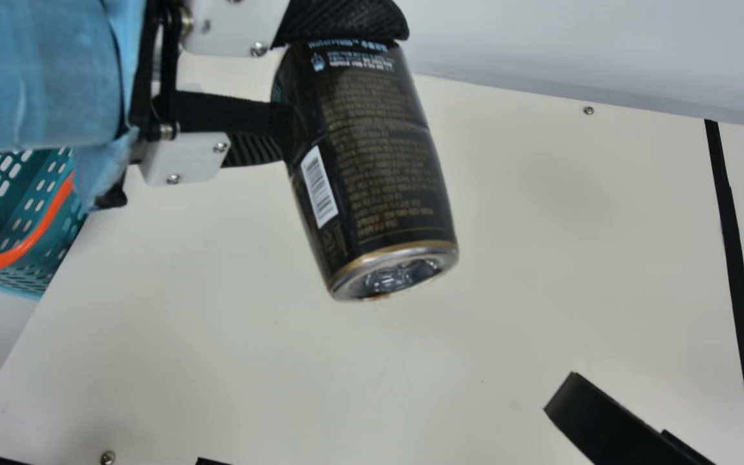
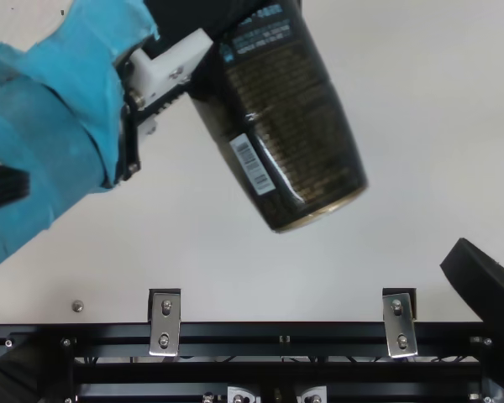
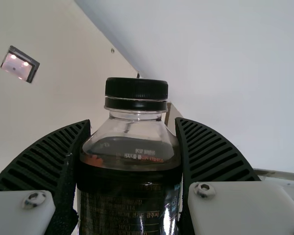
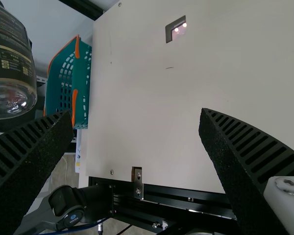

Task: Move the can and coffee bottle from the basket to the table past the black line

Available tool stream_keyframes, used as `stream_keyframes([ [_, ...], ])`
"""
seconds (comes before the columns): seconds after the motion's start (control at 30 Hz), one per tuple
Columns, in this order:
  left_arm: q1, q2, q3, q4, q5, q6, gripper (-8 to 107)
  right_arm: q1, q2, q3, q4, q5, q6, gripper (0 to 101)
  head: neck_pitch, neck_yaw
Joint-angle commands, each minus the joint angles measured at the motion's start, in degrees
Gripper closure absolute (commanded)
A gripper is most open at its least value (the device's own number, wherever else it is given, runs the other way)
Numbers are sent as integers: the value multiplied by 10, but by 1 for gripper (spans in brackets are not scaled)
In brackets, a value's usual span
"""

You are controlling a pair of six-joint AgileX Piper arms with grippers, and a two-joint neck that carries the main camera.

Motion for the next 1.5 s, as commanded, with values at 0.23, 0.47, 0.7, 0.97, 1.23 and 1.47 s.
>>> stream_keyframes([
  [0.23, -25, -20, -12, 137, 8, -31, 89, 0, 0, 0, 0, 0, 0, 0, -4, 3],
  [0.47, -81, -27, -32, 245, 21, -59, 89, 0, 0, 0, 0, 0, 0, 0, -4, 3],
  [0.7, -158, -13, -53, 344, 35, -78, 89, 0, 0, 0, 0, 0, 0, 0, -4, 3],
  [0.97, -214, 10, -73, 404, 42, -92, 89, 0, 0, 0, 0, 0, 0, 0, -4, 3],
  [1.23, -229, 14, -76, 426, 42, -96, 89, 0, 0, 0, 0, 0, 0, 0, -4, 3],
  [1.47, -229, 14, -76, 426, 44, -96, 89, 0, 0, 0, 0, 0, 0, 0, -4, 3],
])
